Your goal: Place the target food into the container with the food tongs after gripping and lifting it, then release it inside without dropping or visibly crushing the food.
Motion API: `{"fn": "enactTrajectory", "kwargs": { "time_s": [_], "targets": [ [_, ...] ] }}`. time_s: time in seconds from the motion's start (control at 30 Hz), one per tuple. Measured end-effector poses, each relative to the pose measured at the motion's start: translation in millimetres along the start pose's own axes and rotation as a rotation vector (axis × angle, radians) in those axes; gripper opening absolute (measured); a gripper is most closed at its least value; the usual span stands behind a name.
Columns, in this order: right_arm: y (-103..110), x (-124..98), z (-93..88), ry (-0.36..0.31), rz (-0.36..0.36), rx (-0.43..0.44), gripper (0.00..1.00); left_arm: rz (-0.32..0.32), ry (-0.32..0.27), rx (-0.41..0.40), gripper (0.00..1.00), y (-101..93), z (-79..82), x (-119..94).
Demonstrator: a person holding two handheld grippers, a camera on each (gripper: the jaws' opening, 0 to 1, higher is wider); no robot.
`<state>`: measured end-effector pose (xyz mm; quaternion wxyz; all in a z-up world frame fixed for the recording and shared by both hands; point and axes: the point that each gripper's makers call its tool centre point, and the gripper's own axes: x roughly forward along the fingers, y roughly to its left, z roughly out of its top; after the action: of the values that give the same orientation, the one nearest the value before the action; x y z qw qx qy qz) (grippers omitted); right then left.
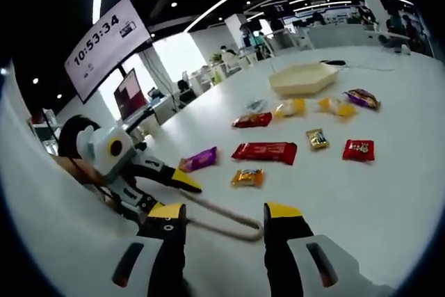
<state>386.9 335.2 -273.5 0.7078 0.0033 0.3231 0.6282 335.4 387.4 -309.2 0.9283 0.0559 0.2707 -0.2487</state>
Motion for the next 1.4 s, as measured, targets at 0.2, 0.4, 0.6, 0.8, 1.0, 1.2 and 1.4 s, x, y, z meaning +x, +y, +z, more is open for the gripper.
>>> {"fn": "enactTrajectory", "kwargs": {
  "time_s": [0.2, 0.4, 0.6, 0.8, 1.0, 1.2, 1.4],
  "targets": [
    [-0.3, 1.1, 0.9, 0.0, 0.003, -0.001, 0.45, 0.01, 0.019, 0.014, 0.28, 0.0, 0.0, 1.6],
    [-0.4, 1.9, 4.4, -0.004, 0.008, -0.005, 0.46, 0.014, 0.041, 0.026, 0.27, -0.8, -0.7, 1.6],
    [-0.7, 2.1, 6.9, -0.014, 0.005, -0.008, 0.47, 0.013, 0.078, 0.013, 0.27, -1.4, -0.7, 0.7],
    [-3.1, 0.5, 7.7, -0.035, -0.005, 0.013, 0.47, 0.041, 0.124, -0.046, 0.26, 6.9, -1.7, -1.2],
    [-2.6, 1.6, 7.0, -0.04, -0.008, 0.021, 0.47, 0.043, 0.132, -0.053, 0.24, 6.7, -1.5, -4.6],
    [-3.2, 3.7, 5.6, -0.04, -0.006, 0.029, 0.47, 0.052, 0.174, -0.071, 0.23, 1.3, -3.7, -6.8],
    [-3.0, 5.3, 6.9, -0.041, -0.002, 0.037, 0.47, 0.039, 0.165, -0.151, 0.21, -0.3, 0.8, -12.2]
  ]
}}
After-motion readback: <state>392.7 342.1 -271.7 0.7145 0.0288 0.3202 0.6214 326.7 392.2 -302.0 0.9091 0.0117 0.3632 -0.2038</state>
